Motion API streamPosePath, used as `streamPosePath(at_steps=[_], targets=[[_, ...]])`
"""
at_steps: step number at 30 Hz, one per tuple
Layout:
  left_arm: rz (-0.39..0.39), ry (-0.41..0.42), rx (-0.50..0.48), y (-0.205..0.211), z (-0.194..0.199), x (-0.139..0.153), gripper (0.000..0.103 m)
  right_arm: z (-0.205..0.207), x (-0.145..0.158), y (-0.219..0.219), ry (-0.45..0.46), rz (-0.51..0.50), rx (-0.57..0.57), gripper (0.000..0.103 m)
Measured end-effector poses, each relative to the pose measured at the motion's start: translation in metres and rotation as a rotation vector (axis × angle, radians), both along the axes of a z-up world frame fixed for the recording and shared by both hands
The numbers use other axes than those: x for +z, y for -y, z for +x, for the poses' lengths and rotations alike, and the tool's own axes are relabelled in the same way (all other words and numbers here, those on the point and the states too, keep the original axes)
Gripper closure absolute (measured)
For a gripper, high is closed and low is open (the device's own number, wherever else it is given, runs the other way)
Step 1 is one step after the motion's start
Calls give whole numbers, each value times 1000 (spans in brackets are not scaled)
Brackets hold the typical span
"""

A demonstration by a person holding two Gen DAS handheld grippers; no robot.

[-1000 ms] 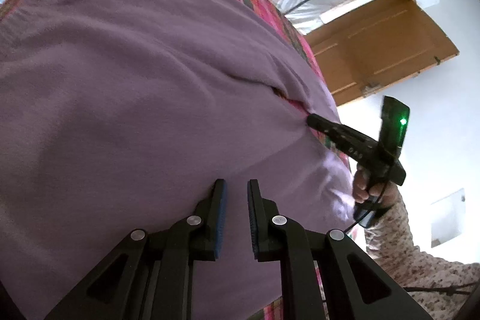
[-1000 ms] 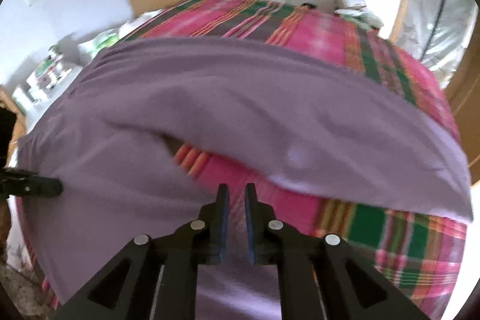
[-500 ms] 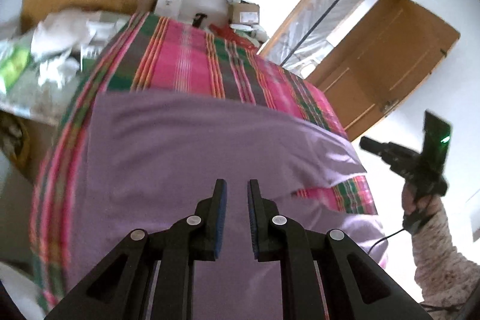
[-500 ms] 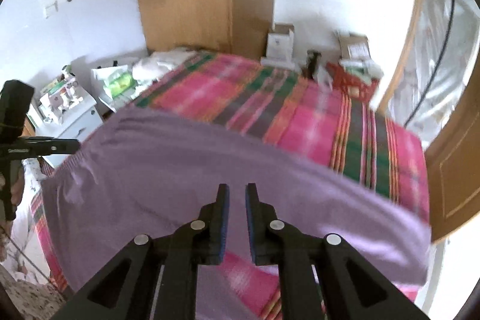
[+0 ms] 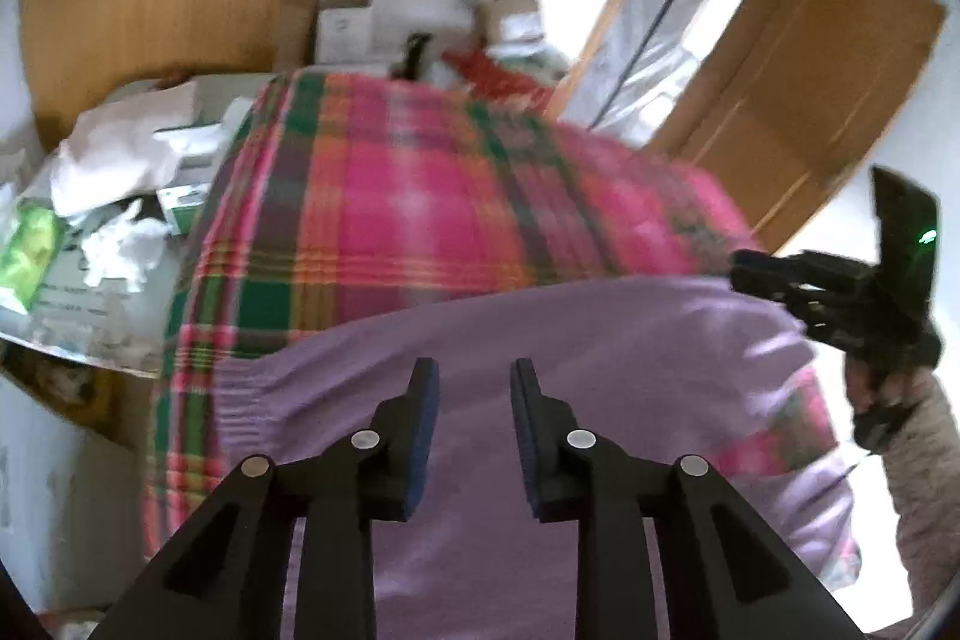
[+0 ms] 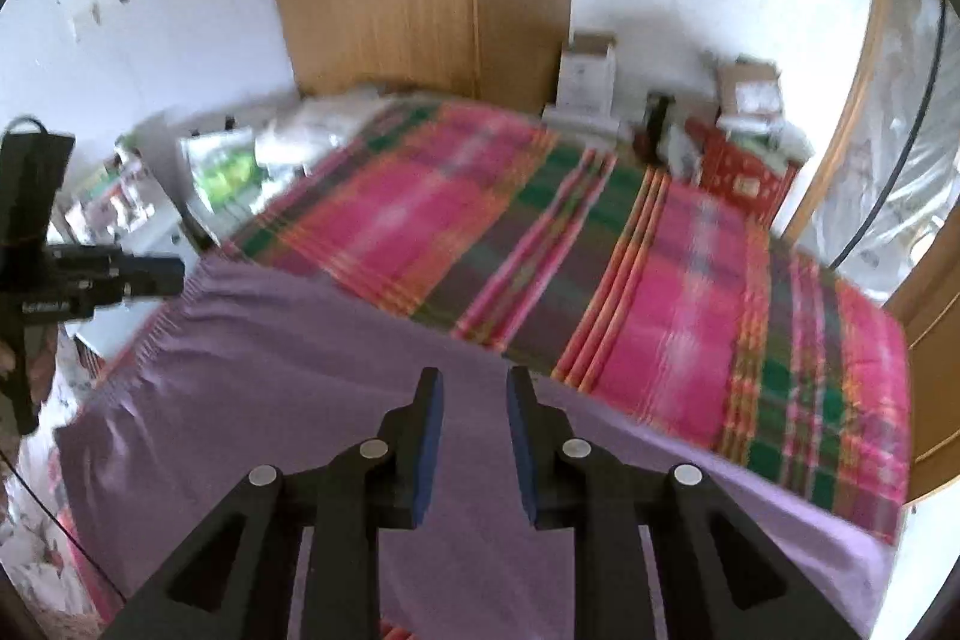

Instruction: Fold clothes

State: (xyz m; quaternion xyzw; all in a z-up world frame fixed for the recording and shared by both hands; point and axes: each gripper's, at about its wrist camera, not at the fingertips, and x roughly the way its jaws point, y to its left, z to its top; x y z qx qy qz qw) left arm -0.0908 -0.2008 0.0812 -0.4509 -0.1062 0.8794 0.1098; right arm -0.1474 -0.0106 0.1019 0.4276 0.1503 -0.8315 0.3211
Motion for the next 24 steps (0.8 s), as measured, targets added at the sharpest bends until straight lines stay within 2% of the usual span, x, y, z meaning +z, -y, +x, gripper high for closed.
streamPosePath(at_steps=[4, 8, 11, 13, 16, 24], targets=[[-80, 48, 23, 5, -24, -26, 77, -22, -36, 5, 34, 36, -6, 75], [-139, 57, -23, -1, -36, -37, 77, -38, -56, 9, 73, 23, 17, 70], [-194, 60, -74, -7, -41, -42, 77, -42, -65, 16, 71, 36, 55, 67], [-207, 84, -94, -9, -45, -50, 77, -45, -70, 20, 72, 44, 79, 62], [-223, 125, -114, -12, -52, -56, 77, -46, -75, 26, 77, 56, 102, 60], [-267, 93, -90, -6, -60, -55, 77, -48, -79, 30, 56, 69, 122, 58]])
